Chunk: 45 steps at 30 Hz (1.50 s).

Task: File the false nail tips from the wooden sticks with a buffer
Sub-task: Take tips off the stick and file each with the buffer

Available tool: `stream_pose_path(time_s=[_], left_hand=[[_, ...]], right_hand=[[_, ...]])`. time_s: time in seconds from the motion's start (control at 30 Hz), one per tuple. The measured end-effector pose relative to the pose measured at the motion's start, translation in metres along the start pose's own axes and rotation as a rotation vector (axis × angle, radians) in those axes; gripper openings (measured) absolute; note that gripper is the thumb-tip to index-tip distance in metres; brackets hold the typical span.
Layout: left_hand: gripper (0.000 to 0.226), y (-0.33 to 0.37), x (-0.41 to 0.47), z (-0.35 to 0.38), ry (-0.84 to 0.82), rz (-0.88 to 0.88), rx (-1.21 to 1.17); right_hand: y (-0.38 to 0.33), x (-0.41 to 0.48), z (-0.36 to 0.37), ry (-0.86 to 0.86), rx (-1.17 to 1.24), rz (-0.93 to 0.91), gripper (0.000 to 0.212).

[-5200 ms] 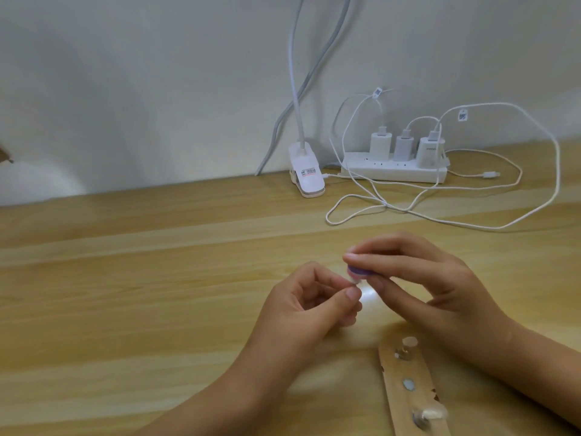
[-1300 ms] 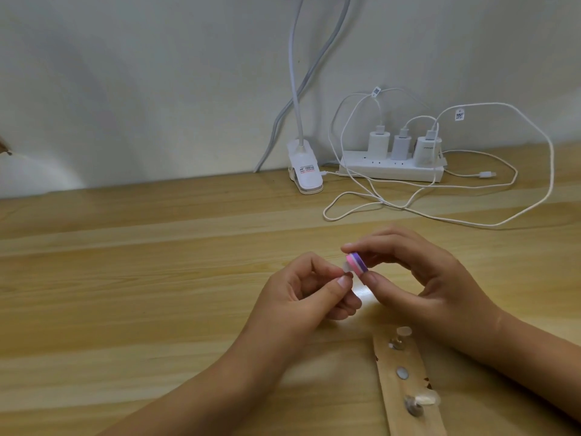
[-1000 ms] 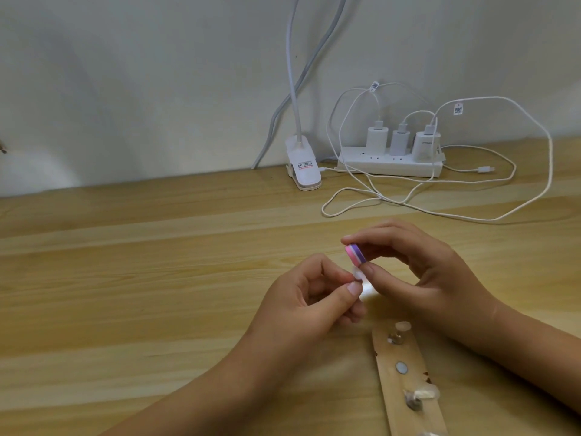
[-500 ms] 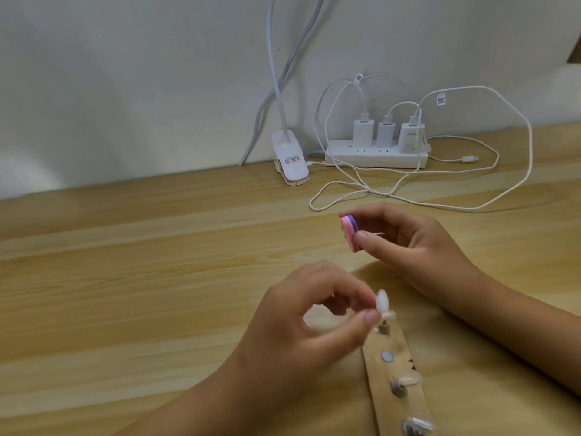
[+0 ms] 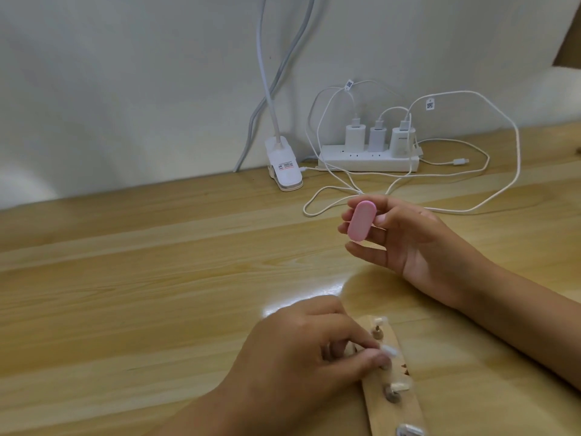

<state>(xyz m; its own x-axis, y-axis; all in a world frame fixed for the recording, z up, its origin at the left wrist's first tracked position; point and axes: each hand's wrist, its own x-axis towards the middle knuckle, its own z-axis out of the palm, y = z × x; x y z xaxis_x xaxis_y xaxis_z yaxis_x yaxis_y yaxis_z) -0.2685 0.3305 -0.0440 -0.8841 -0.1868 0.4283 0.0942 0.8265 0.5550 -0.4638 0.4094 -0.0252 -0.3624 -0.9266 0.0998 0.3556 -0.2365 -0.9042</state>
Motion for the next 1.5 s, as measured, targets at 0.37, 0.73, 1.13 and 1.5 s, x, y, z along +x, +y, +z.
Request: stream_pose_path(time_s=[0.37,0.73,1.13,1.5], left_hand=[[0.017,-0.002,-0.002,-0.002,-0.003,0.519,0.315],[0.015,-0.002,-0.003,0.007,0.004,0.497,0.267],[0.018,-0.02,0.016,-0.011,0.182,-0.468,-0.721],[0.016,-0.016,0.016,-0.01,0.194,-0.417,-0.735]], right_hand=[[-0.003,0.005,-0.006,0.104,0.323,0.031,0.039],[-0.002,0.008,-0.006,0.161,0.328,0.123,0.043],[0.009,-0.011,0.016,0.113,-0.363,-0.268,0.028],[0.022,-0.025,0.026,-0.197,-1.064,-0.616,0.029]])
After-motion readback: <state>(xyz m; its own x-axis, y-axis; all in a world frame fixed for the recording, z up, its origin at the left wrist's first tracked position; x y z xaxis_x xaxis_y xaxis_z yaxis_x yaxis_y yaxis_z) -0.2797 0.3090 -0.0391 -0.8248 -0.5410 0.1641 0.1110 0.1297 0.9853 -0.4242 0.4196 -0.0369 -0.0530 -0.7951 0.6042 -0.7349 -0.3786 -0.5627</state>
